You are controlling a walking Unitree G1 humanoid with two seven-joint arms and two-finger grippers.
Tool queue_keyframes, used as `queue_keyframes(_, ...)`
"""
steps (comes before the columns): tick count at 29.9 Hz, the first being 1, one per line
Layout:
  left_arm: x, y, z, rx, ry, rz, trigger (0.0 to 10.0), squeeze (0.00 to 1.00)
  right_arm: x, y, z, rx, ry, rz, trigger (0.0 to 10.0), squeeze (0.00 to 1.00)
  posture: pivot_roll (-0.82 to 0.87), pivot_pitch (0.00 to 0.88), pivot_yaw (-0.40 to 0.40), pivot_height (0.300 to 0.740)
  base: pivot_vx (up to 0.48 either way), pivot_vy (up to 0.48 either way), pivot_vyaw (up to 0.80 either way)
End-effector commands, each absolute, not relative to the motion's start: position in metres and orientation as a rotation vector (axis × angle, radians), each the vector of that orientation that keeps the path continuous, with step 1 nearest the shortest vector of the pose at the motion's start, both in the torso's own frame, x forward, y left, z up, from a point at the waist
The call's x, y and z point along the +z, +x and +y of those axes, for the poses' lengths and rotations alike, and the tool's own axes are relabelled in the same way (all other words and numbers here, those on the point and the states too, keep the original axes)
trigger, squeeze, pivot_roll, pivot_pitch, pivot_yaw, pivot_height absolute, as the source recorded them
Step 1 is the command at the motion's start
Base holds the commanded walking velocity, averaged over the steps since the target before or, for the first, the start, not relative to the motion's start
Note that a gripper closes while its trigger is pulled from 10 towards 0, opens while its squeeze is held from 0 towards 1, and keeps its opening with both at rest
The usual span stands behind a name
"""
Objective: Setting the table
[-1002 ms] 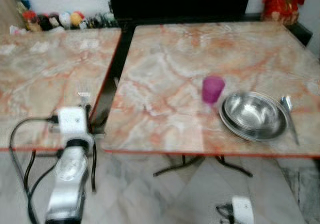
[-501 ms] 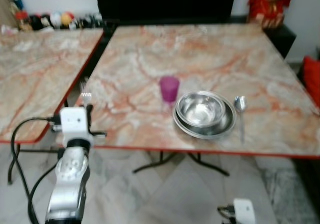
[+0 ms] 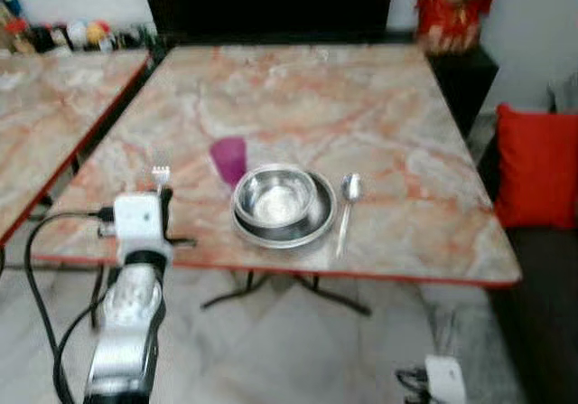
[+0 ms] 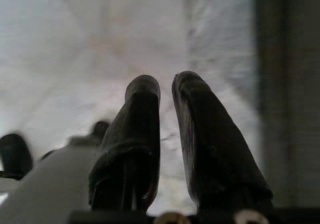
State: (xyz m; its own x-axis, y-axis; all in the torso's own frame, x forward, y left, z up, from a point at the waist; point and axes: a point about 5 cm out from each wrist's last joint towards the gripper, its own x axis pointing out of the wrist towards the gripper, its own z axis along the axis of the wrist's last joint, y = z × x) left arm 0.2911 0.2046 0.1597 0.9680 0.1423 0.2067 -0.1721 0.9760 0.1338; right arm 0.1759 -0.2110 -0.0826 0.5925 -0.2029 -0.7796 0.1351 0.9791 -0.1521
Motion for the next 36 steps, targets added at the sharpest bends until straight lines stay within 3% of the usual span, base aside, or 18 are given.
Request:
queue_keyframes(1,0.161,0.289,0.213,0.18,0.166,-0.199,10.0,0.0,-0.086,0.173,-0.2,-0.179,-0.058,0.932,10.0,0.0,-0.04,0.047,0.04,0.732,0.0,-0.465,0.0)
queue_keyframes(16,0.161,0.29,0.205,0.115,0.155,-0.202,10.0,0.0,-0.085,0.174,-0.2,-0.184,-0.055,0.925,10.0,0.0,-0.04,0.046,0.038,0.732,0.0,-0.46,0.0)
queue_keyframes(27,0.159,0.29,0.179,-0.084,0.076,-0.199,10.0,0.0,-0.085,0.175,-0.198,-0.187,-0.045,0.928,10.0,0.0,-0.04,0.047,0.038,0.732,0.0,0.0,-0.21)
queue_keyframes(32,0.156,0.29,0.178,-0.103,0.069,-0.17,10.0,0.0,-0.085,0.176,-0.198,-0.18,-0.05,0.929,10.0,0.0,-0.04,0.046,0.039,0.732,0.0,0.0,-0.79)
queue_keyframes(36,0.156,0.291,0.18,-0.088,0.077,-0.17,10.0,0.0,-0.085,0.177,-0.197,-0.179,-0.047,0.92,10.0,0.0,-0.04,0.046,0.04,0.732,0.0,0.0,0.0)
